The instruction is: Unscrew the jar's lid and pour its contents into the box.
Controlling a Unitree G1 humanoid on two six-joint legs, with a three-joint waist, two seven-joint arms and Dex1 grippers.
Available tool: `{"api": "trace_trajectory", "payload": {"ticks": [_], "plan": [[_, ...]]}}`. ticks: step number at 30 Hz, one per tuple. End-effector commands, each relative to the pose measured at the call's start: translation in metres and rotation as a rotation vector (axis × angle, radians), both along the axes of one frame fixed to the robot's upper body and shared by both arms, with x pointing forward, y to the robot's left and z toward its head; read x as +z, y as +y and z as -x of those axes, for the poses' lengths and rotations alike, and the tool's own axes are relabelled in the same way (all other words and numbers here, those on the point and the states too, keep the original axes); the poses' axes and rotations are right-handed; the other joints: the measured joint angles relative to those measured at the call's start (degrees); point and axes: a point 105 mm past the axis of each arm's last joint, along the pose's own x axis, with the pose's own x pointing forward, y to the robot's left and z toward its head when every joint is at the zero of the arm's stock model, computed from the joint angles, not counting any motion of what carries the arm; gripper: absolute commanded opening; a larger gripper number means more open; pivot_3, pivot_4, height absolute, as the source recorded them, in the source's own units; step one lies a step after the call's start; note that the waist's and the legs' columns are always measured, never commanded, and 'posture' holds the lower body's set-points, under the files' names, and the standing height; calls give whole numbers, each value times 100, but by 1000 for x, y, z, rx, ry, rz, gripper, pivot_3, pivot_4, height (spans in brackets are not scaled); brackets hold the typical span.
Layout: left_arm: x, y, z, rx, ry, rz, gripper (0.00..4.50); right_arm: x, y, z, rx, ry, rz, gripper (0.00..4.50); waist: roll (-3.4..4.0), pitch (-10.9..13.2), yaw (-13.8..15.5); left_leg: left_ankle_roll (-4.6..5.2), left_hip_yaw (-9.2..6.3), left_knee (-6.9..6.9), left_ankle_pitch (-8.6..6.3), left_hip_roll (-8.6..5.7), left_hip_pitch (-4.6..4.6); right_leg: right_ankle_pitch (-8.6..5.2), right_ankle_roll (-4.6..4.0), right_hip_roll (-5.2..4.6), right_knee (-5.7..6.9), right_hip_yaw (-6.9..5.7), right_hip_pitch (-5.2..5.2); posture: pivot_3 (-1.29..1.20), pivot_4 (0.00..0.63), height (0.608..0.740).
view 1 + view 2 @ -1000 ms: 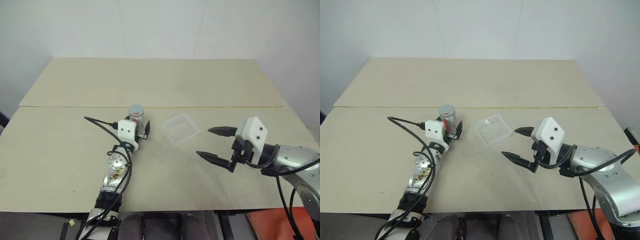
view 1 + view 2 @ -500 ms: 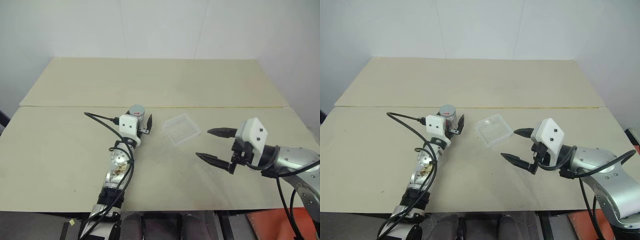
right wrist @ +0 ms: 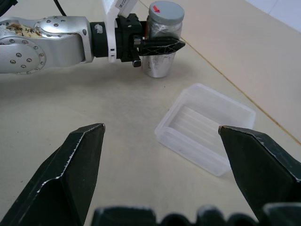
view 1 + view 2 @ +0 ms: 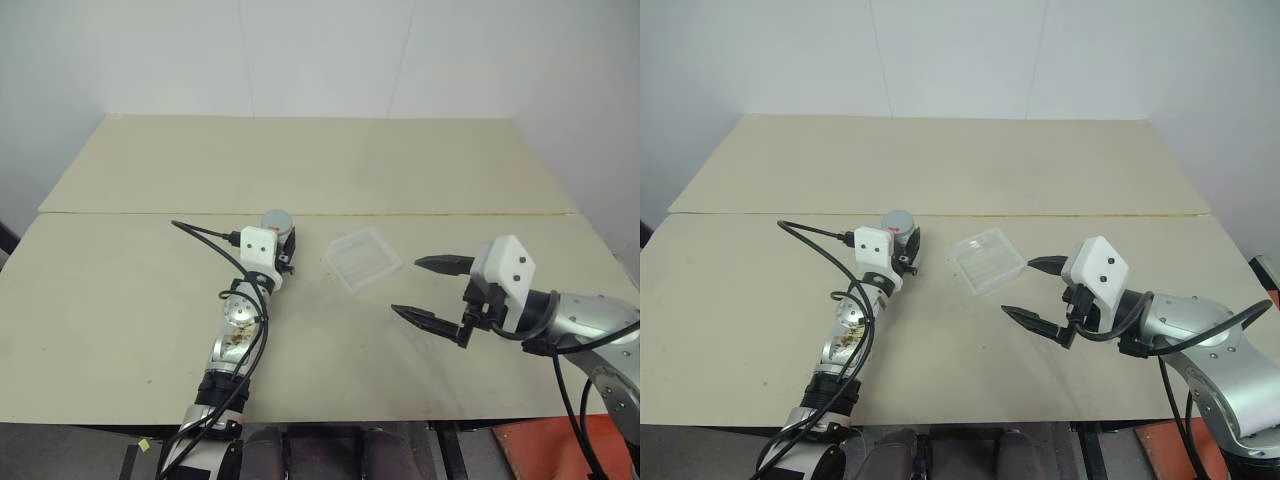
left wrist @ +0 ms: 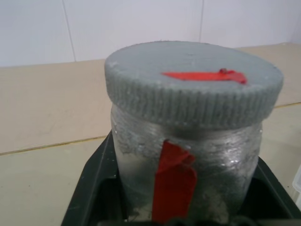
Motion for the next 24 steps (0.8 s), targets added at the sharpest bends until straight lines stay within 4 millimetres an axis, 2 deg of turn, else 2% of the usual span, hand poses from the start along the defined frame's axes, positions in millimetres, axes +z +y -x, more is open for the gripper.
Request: {"api": "trace_trajectory", "payload": {"ticks": [1,4,10,14,17,21,24], "plan": [[11,0,0,9,-34,-2,1956,13,0,3,-1,-57,-4,4500,0,0,0,0,0,0,0,0,0,0,0,0,1,0,0,0,150,740],[13,-1,-1,2,-39,-5,1956,13,0,3,2,-58,-5,4500,0,0,0,0,-1,0,0,0,0,0,0,0,1,0,0,0,150,740],[39,0,3,-238,-63,-67,1956,17,7,0,32,-77,-11,4500,0,0,-27,-4,1,-1,2,2,-3,0,0,3,4,1,-8,0,150,740],[75,10,25,-660,-5,-126,1956,30,18,-8,74,-101,-52,4500,0,1,-75,-14,2,0,9,6,-11,0,-1,7,10,-1,-19,0,150,740],[89,14,38,-841,29,-148,1956,42,26,-14,99,-113,-107,4500,3,-1,-68,-17,0,0,11,8,-10,-1,-1,8,8,-5,-14,0,150,740],[113,18,44,-1059,49,-180,1956,65,53,-27,162,-130,-180,4500,3,0,-64,-19,21,9,13,2,-22,-1,1,7,7,-6,-17,0,150,740],[117,14,55,-1229,50,-233,1956,79,72,-39,166,-135,-211,4500,4,0,-63,-19,29,8,13,4,-23,-2,-1,12,7,-14,-18,0,150,740]]}}
